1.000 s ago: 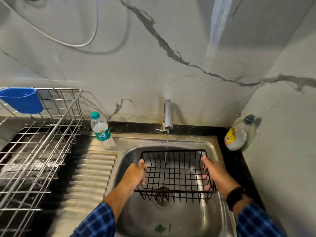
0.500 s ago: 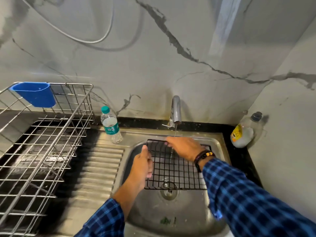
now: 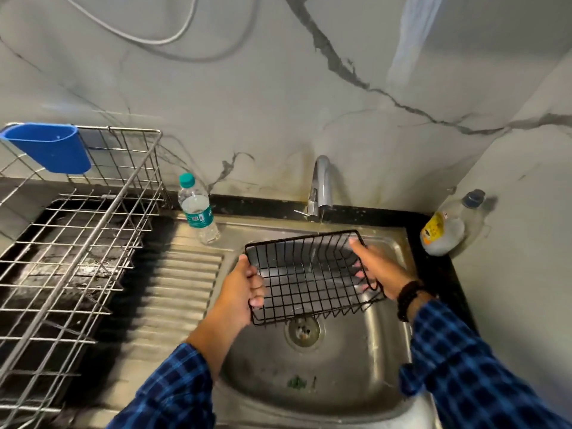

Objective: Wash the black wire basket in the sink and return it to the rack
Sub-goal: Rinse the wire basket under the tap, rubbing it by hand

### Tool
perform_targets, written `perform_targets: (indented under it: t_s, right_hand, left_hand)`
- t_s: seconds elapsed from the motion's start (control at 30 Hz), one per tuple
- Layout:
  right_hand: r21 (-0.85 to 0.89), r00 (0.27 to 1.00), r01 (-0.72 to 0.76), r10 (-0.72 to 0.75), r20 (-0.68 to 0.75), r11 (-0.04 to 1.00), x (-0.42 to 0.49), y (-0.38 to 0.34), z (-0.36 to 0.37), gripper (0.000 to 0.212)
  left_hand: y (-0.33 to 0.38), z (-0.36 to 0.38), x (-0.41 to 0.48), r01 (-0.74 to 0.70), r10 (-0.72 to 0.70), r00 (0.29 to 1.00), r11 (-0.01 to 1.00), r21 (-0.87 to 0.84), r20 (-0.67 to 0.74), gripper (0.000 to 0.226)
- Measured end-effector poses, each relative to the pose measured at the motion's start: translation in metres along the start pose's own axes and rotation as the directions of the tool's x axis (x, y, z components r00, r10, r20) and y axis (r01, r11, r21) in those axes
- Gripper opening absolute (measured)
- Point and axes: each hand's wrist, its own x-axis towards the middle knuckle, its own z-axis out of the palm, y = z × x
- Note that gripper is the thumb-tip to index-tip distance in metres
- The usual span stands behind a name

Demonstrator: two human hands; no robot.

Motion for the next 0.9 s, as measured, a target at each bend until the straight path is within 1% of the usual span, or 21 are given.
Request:
perform_targets:
  t_s: [0.07,0.13,0.2,0.23,0.3,0.33,0.37,0.4,0.43,0.47,0.5,0.53,0.57,0.6,0.63,0.67,0.7,0.73,0.8,0.83,0.9]
  right_hand:
    - [0.144,0.989,-0.11,0.093,0.119,0.983,-0.012,0.01,-0.013,0.053]
    - [0.269,0.985,-0.128,0.09,0.15,0.955,-0.024,0.018,-0.025,0.043]
    - [0.424,0.995,-0.059,0.017,0.101,0.904,-0.035,0.023,-0.03,0.031]
    - [0.472,0.998,-0.009,-0.021,0.058,0.882,-0.04,0.023,-0.031,0.024]
    - [0.454,0.997,0.079,-0.06,-0.055,0.888,-0.051,0.013,-0.029,0.018]
    - [0.421,0.992,0.111,-0.072,-0.108,0.9,-0.056,0.007,-0.029,0.022]
    - [0.393,0.984,0.134,-0.076,-0.159,0.91,-0.06,0.002,-0.029,0.031]
    - [0.364,0.976,0.144,-0.07,-0.208,0.92,-0.066,-0.005,-0.028,0.04]
    - [0.344,0.967,0.15,-0.065,-0.246,0.927,-0.07,-0.008,-0.029,0.047]
    - [0.333,0.962,0.15,-0.06,-0.267,0.931,-0.075,-0.013,-0.029,0.051]
    - [0.333,0.96,0.153,-0.061,-0.272,0.931,-0.078,-0.015,-0.029,0.052]
    - [0.338,0.961,0.158,-0.065,-0.27,0.928,-0.083,-0.02,-0.028,0.052]
    - [0.345,0.962,0.164,-0.072,-0.265,0.924,-0.086,-0.023,-0.027,0.051]
    - [0.348,0.963,0.163,-0.072,-0.262,0.923,-0.088,-0.026,-0.026,0.049]
    - [0.346,0.963,0.161,-0.069,-0.262,0.924,-0.09,-0.028,-0.025,0.049]
    - [0.338,0.961,0.158,-0.067,-0.268,0.928,-0.094,-0.03,-0.022,0.048]
    - [0.334,0.96,0.168,-0.076,-0.271,0.927,-0.095,-0.03,-0.019,0.048]
    - [0.339,0.957,0.182,-0.087,-0.277,0.923,-0.098,-0.03,-0.014,0.047]
    - [0.376,0.95,0.212,-0.099,-0.297,0.902,-0.1,-0.031,-0.006,0.048]
    - [0.395,0.944,0.221,-0.094,-0.316,0.892,-0.099,-0.031,-0.004,0.048]
    - [0.416,0.937,0.22,-0.073,-0.341,0.882,-0.093,-0.029,-0.005,0.049]
  left_hand:
    - [0.006,-0.001,0.003,0.063,-0.064,0.997,0.998,0.022,0.042,0.049]
    - [0.011,0.006,0.004,0.072,-0.077,0.995,0.994,0.086,0.061,0.05]
    - [0.014,0.024,0.009,0.016,-0.021,1.0,0.968,0.25,0.017,0.05]
    - [0.014,0.033,0.019,-0.017,0.027,0.999,0.93,0.368,-0.021,0.05]
    - [0.012,0.054,0.037,-0.056,0.106,0.992,0.84,0.54,-0.063,0.05]
    - [0.009,0.063,0.048,-0.073,0.138,0.989,0.775,0.628,-0.056,0.052]
    - [0.007,0.071,0.054,-0.092,0.173,0.984,0.676,0.731,-0.036,0.056]
    - [0.005,0.078,0.058,-0.119,0.228,0.974,0.544,0.831,-0.01,0.056]
    - [0.003,0.087,0.06,-0.173,0.302,0.953,0.429,0.886,0.04,0.054]
    - [0.002,0.096,0.057,-0.242,0.358,0.927,0.343,0.907,0.112,0.055]
    - [-0.002,0.104,0.057,-0.324,0.427,0.882,0.243,0.914,0.199,0.06]
    - [-0.004,0.111,0.055,-0.388,0.507,0.813,0.106,0.916,0.286,0.065]
    - [-0.006,0.116,0.059,-0.414,0.564,0.74,-0.047,0.909,0.366,0.066]
    - [-0.008,0.12,0.064,-0.401,0.592,0.686,-0.179,0.899,0.423,0.065]
    - [-0.008,0.123,0.071,-0.362,0.6,0.678,-0.231,0.903,0.425,0.066]
    - [-0.006,0.125,0.075,-0.332,0.603,0.685,-0.241,0.912,0.409,0.069]
    - [-0.003,0.126,0.077,-0.304,0.61,0.698,-0.221,0.927,0.374,0.072]
    - [-0.003,0.125,0.079,-0.268,0.622,0.696,-0.24,0.933,0.36,0.07]
    - [-0.009,0.12,0.081,-0.198,0.6,0.706,-0.342,0.919,0.376,0.061]
    - [-0.017,0.114,0.088,-0.179,0.578,0.706,-0.413,0.893,0.409,0.062]
    - [-0.033,0.102,0.095,-0.192,0.454,0.77,-0.505,0.841,0.448,0.068]
